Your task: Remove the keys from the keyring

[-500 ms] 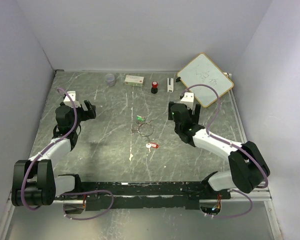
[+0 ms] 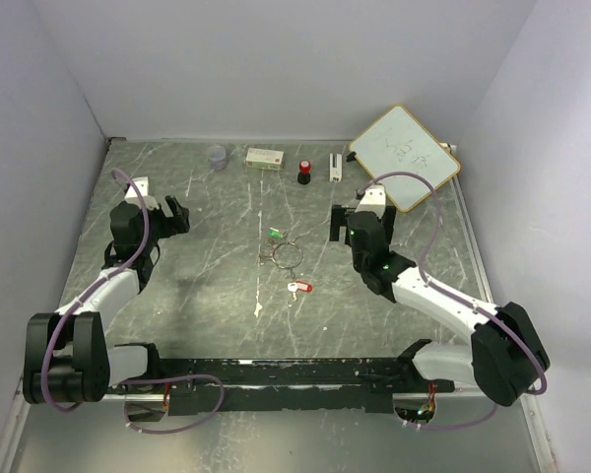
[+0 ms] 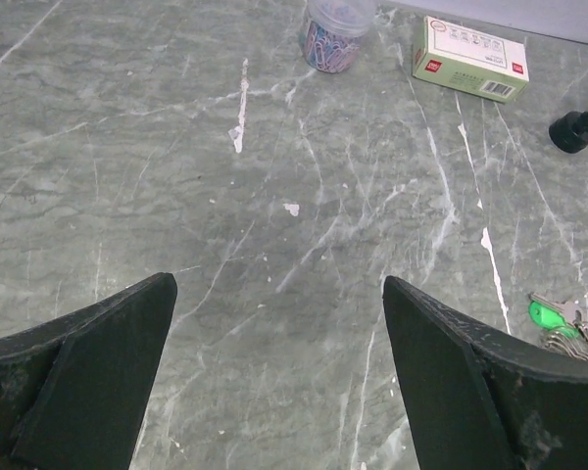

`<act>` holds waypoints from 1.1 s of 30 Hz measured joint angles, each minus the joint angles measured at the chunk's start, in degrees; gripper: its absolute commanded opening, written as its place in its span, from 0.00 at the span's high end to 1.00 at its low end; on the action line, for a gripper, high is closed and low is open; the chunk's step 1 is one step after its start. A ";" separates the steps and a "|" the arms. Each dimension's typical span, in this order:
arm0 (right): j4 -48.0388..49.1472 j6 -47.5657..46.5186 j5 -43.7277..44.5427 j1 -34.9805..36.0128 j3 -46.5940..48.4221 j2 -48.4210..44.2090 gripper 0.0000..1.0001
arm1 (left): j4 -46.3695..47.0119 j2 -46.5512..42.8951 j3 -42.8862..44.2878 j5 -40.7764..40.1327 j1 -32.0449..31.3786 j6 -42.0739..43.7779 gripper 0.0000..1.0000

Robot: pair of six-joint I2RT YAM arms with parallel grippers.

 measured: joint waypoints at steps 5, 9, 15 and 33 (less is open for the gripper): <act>-0.61 -0.26 -6.19 0.07 -0.22 -1.99 0.07 | -2.14 0.61 2.60 0.24 0.00 -0.96 0.02; -1.81 0.79 -12.26 0.39 -0.07 -0.94 0.23 | -1.18 0.02 1.95 2.05 0.00 -1.25 0.05; -0.74 2.80 -20.09 1.95 -0.17 3.65 0.39 | 2.45 -2.03 -1.31 3.69 0.00 -2.99 0.05; 5.75 1.66 -28.55 6.82 10.62 25.20 0.64 | -1.40 2.69 2.58 14.53 1.79 -5.25 0.24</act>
